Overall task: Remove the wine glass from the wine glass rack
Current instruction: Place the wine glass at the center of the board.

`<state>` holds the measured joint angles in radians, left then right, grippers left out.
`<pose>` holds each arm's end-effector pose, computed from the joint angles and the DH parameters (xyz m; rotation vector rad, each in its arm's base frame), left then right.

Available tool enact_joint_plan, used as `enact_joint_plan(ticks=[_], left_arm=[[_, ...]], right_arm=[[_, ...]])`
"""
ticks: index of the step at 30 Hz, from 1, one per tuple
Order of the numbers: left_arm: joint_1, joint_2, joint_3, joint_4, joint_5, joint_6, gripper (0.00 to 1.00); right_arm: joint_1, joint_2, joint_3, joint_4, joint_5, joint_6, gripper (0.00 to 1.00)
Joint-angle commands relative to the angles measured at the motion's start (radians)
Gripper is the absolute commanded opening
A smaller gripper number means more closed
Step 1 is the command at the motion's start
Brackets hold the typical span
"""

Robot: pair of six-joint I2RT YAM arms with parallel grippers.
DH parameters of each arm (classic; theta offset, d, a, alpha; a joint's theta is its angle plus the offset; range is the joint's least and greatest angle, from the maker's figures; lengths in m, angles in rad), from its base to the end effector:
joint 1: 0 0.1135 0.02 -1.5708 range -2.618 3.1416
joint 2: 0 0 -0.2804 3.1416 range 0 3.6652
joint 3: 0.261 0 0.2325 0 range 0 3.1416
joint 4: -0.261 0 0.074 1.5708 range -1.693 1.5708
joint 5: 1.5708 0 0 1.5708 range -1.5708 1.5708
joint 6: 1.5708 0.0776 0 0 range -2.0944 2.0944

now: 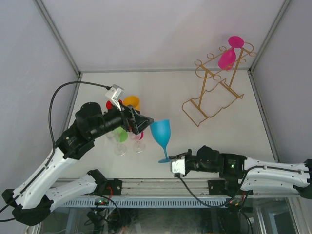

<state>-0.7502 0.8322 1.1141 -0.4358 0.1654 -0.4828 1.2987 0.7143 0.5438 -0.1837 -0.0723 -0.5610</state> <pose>0.1223 -0.1314 0.4179 0.3740 1.8022 -1.0337 0.0434 0.1765 0.2657 -1.6042 1.1350 0.5595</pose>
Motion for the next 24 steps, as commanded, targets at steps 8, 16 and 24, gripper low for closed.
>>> enact_joint_plan(ticks=[8, 16, 24], left_arm=[[0.014, 0.192, 0.099, -0.066, 0.426, 0.069, 1.0], [-0.029, 0.242, 0.102, -0.116, 0.477, 0.11, 0.91], [-0.09, 0.285, 0.134, -0.192, 0.484, 0.189, 0.65]], right_arm=[[0.234, 0.037, -0.159, 0.186, 0.453, -0.427, 0.0], [0.241, 0.026, -0.158, 0.158, 0.46, -0.435, 0.0], [0.241, 0.003, -0.167, 0.137, 0.481, -0.417, 0.0]])
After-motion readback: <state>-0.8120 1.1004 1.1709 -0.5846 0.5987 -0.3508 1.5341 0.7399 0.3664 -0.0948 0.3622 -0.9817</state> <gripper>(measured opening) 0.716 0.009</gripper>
